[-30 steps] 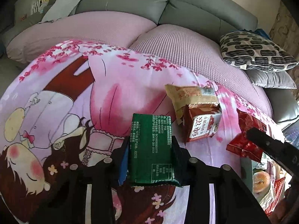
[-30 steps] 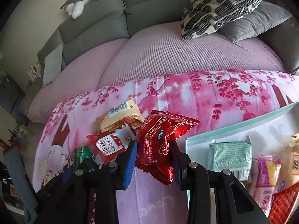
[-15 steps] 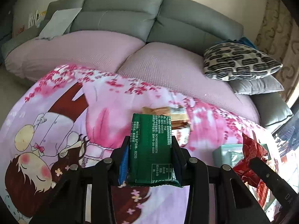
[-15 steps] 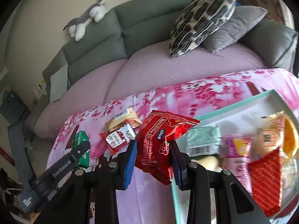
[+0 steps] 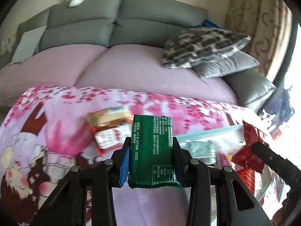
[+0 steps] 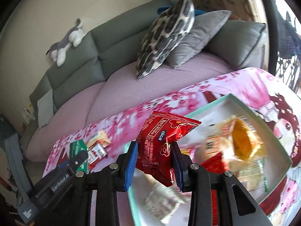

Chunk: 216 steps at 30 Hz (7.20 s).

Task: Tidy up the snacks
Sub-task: 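Carry the red 'nice' packet and green packet over the teal tray, then lower and open both tools to release the two packets in the tray, then move both tools back over the last two packets beside the tray, then grasp the red-white milk biscuit packet with the right tool while the left tool grasps the beige barcode packet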

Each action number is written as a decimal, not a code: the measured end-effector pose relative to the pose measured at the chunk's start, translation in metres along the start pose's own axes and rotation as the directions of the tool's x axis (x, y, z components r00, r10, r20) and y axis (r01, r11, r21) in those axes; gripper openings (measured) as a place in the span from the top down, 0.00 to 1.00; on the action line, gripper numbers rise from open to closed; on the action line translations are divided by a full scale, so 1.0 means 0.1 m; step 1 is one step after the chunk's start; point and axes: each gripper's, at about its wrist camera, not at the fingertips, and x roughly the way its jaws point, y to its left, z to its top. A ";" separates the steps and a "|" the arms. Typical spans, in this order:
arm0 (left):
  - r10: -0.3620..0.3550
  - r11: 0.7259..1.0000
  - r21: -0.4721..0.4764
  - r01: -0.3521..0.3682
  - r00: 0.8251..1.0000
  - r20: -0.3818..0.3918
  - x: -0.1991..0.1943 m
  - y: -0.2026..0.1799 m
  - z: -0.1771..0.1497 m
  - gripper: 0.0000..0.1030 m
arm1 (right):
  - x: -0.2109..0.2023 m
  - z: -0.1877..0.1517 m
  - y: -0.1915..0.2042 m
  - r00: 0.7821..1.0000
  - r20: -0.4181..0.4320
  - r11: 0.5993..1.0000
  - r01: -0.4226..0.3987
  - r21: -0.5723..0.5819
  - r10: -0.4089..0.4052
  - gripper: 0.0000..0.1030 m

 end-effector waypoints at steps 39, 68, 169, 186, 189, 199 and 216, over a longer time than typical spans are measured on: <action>-0.096 0.957 0.267 0.109 0.993 -0.064 0.46 -1.25 -0.36 0.60 | 0.21 0.01 -0.65 0.996 -0.083 0.995 0.035 0.092 -0.028 0.61; -0.031 0.989 0.140 0.042 0.997 -0.075 0.18 -0.88 -0.25 0.32 | 0.15 0.01 -0.68 0.987 -0.116 0.992 0.117 0.052 -0.110 0.40; 0.232 0.925 -0.273 -0.265 0.961 -0.148 0.67 1.84 0.03 0.00 | 1.67 -0.65 1.87 0.979 -0.200 0.851 -0.125 -0.511 0.024 0.00; 0.262 0.920 -0.263 -0.291 0.955 -0.141 0.65 1.81 0.05 0.00 | 1.80 -0.62 1.74 0.967 -0.225 0.893 -0.204 -0.401 0.120 0.27; 0.263 0.920 -0.261 -0.291 0.955 -0.135 0.64 1.79 0.05 0.00 | 1.78 -0.62 1.74 0.966 -0.225 0.894 -0.212 -0.395 0.130 0.29; 0.262 0.928 -0.237 -0.286 0.957 -0.127 0.65 1.67 0.11 0.00 | 1.73 -0.55 1.66 0.971 -0.206 0.911 -0.191 -0.365 0.121 0.33; 0.205 0.944 -0.248 -0.218 0.976 -0.076 0.68 1.36 0.28 0.00 | 1.47 -0.24 1.33 0.995 -0.081 0.956 -0.075 -0.282 0.054 0.36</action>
